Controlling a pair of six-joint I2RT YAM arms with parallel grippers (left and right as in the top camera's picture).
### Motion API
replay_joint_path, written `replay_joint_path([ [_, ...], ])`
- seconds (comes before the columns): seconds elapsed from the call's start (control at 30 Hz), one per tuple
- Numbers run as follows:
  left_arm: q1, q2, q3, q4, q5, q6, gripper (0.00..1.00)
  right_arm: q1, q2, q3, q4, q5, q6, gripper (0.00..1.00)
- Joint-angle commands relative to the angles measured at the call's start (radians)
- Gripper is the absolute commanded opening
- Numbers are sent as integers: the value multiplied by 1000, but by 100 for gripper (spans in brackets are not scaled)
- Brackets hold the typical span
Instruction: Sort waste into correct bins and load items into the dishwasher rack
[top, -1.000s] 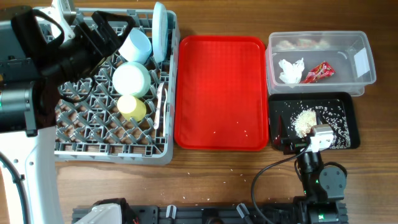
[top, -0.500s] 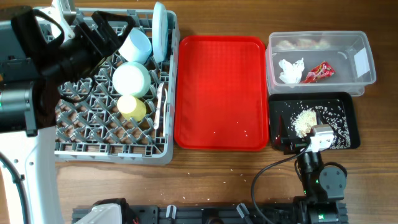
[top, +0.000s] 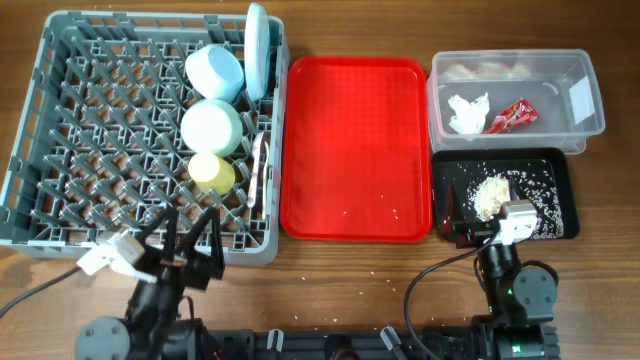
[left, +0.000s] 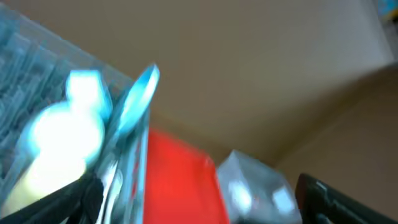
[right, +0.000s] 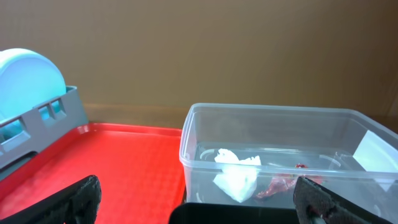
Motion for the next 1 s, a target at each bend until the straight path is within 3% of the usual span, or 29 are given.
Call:
replay_joint_path([
  [0.0,-57,-13,-198,364,-127,5,100,5,-5,-1,3,17,-10,100],
  [0.07,-98,-13,-319,562,-256,5,100,5,-5,-1,3,17,-10,100],
  [0.13,-108,-13,-391,603,-356,6,100,5,-5,-1,3,17,-10,100],
  [0.27,-108,-16,-459,566,-393,177,100,5,-5,-1,3,17,-10,100],
  [0.4,-107,-19,-480,424,-393,253,100,5,-5,-1,3,17,-10,100],
  [0.43,-107,-19,-480,374,-393,297,100,5,-5,-1,3,17,-10,100],
  [0.5,-107,-19,-480,364,-343,538,100,5,-5,-1,3,17,-10,100],
  [0.6,-107,-19,-480,364,-336,688,100,5,-5,-1,3,17,-11,100],
  [0.97,-107,-18,-480,365,-333,687,100,5,-2,-1,3,17,-11,100],
])
